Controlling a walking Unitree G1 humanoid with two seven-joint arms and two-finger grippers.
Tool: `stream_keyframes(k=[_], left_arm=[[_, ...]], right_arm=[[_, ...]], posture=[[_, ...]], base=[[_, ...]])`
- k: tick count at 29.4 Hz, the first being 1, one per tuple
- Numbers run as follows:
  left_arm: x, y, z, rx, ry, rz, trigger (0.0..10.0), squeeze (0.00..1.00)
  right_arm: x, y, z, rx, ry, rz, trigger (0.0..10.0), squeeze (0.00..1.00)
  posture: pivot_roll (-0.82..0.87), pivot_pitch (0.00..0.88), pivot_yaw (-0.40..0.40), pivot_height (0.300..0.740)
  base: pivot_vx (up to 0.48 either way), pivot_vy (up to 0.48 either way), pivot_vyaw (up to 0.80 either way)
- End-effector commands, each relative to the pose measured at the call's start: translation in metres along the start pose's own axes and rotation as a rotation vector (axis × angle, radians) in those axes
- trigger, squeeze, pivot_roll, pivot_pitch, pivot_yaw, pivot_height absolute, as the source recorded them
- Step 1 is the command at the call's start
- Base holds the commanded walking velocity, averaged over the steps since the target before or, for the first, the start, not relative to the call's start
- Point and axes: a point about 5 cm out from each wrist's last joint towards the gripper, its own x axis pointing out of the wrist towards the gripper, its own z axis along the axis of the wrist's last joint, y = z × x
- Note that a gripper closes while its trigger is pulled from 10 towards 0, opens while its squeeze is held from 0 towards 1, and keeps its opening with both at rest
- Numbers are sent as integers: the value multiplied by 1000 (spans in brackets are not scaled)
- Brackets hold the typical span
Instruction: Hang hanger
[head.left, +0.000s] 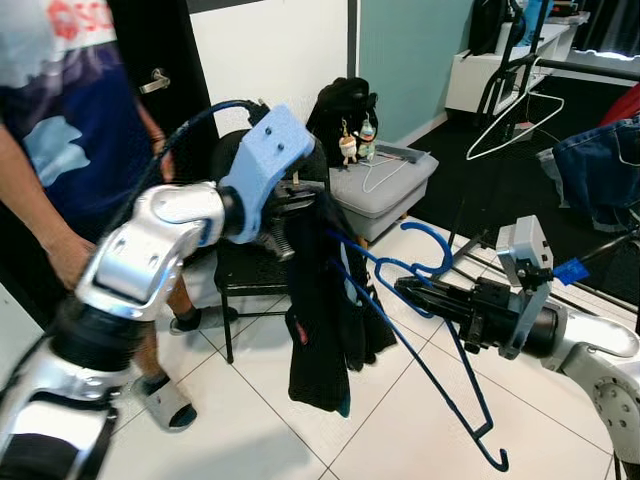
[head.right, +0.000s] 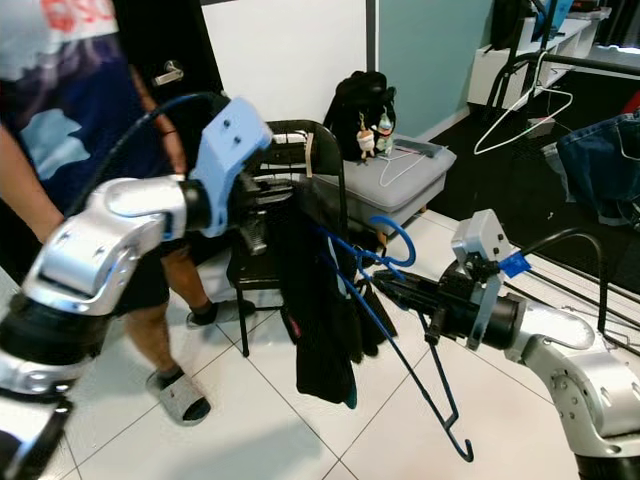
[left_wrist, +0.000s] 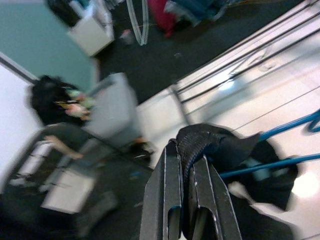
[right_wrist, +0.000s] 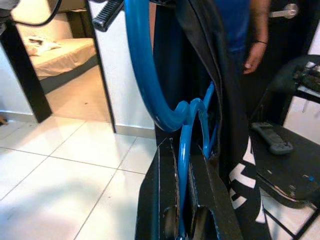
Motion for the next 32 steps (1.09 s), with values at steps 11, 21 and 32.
stream_keyframes(k=[11,21,32], left_arm=[[-17,11,-6,432,96,-122,10000,0],[-21,-11,12,434,-68,-322,10000,0],[-29,7,4,466,5,-285,10000,0]], right_arm=[[-11,22,11,26,-35,211,10000,0],[-9,12,10,-8,-16,137,10000,0],[-15,5,6,-17,23,60,10000,0]], posture=[[-68,0,51,736],[-65,0,54,736],[-71,0,56,736]], base=[[0,0,0],[0,0,0],[0,0,0]])
